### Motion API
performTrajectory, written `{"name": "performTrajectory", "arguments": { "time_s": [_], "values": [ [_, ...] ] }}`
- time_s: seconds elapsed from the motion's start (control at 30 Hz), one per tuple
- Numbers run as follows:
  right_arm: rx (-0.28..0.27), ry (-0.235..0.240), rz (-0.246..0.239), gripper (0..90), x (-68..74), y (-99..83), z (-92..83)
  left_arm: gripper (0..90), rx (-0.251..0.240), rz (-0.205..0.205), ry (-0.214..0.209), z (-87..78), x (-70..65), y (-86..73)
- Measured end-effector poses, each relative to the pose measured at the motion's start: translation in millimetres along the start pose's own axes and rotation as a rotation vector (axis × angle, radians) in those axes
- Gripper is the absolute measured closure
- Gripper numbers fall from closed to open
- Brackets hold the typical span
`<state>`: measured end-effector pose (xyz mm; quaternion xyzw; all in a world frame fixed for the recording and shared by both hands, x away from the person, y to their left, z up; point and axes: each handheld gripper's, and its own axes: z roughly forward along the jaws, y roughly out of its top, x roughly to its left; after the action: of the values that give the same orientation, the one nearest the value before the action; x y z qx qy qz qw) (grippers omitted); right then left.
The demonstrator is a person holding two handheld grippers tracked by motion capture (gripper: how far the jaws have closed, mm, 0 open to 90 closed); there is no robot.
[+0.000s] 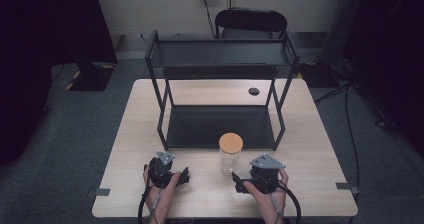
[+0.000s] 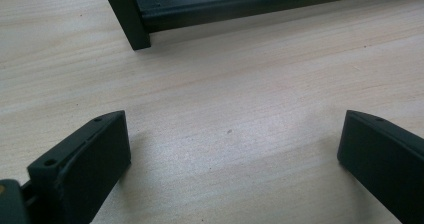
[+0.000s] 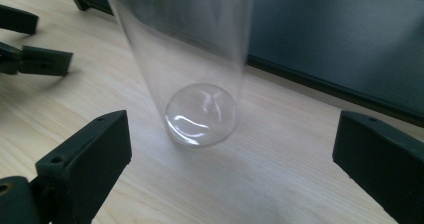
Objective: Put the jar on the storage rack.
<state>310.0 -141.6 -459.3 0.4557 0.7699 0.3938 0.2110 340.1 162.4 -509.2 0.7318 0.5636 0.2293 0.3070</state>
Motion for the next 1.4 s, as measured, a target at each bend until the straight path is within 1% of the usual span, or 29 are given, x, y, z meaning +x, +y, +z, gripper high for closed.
{"name": "performTrajectory", "arguments": {
  "time_s": [0.07, 0.2, 0.27, 0.3, 0.37, 0.47, 0.53, 0.6, 0.7, 0.77, 0.87, 0.93, 1.03, 1.1, 1.13, 1.2, 1.3, 1.4],
  "values": [
    [0.0, 0.005, -0.018, 1.5, 2.5, 3.2, -0.5, 0.0, 0.0, 0.0, 0.0, 0.0, 0.0, 0.0],
    [-0.016, 0.023, -0.021, 1.5, 4.8, 10.2, -2.1, 0.0, 0.0, 0.0, 0.0, 0.0, 0.0, 0.0],
    [-0.012, 0.022, -0.046, 1.7, 6.6, 15.2, -1.8, 0.0, 0.0, 0.0, 0.0, 0.0, 0.0, 0.0],
    [-0.011, 0.031, -0.058, 1.9, 7.3, 18.6, -2.1, 0.0, 0.0, 0.0, 0.0, 0.0, 0.0, 0.0],
    [-0.02, 0.041, -0.06, 1.8, 7.6, 23.7, -2.9, 0.0, 0.0, 0.0, 0.0, 0.0, 0.0, 0.0],
    [-0.028, 0.042, -0.069, 1.7, 8.0, 29.7, -2.7, 0.0, 0.0, 0.0, 0.0, 0.0, 0.0, 0.0],
    [-0.058, 0.052, -0.063, 1.5, 7.1, 33.0, -3.0, 0.0, 0.0, 0.0, 0.0, 0.0, 0.0, 0.0],
    [-0.063, 0.062, -0.058, 1.5, 7.0, 36.1, -1.6, 0.0, 0.0, 0.0, 0.0, 0.0, 0.0, 0.0],
    [-0.071, 0.066, -0.063, 1.3, 7.5, 39.3, 1.0, 0.0, 0.0, 0.001, 0.0, 0.0, 0.0, 0.0],
    [-0.079, 0.08, -0.057, 1.3, 7.7, 42.0, 4.0, 0.0, 0.0, 0.001, 0.0, 0.0, 0.0, 0.0],
    [-0.076, 0.094, -0.062, 1.6, 8.4, 44.9, 9.1, 0.0, 0.0, 0.001, 0.0, 0.0, 0.0, 0.0],
    [-0.078, 0.091, -0.066, 2.1, 8.8, 46.7, 12.7, 0.0, 0.0, 0.001, 0.0, 0.0, 0.0, 0.0],
    [-0.106, 0.075, -0.066, 4.7, 7.5, 48.0, 17.1, 0.0, 0.0, 0.0, 0.0, 0.0, 0.0, 0.0],
    [-0.11, 0.091, -0.067, 5.7, 5.5, 49.1, 21.9, 0.0, 0.0, 0.001, 0.0, 0.0, 0.0, 0.0],
    [-0.115, 0.091, -0.067, 6.8, 4.9, 49.4, 23.4, 0.0, 0.0, 0.0, 0.0, 0.0, 0.0, 0.0],
    [-0.115, 0.09, -0.065, 8.1, 3.6, 50.1, 26.6, 0.0, 0.0, 0.001, 0.0, 0.0, 0.0, 0.0],
    [-0.108, 0.116, -0.057, 10.8, 1.8, 50.2, 32.4, 0.0, 0.0, 0.0, 0.0, 0.0, 0.0, 0.0],
    [-0.097, 0.121, -0.057, 13.1, 1.6, 49.4, 36.6, 0.0, 0.0, 0.0, 0.0, 0.0, 0.0, 0.0]
  ]
}}
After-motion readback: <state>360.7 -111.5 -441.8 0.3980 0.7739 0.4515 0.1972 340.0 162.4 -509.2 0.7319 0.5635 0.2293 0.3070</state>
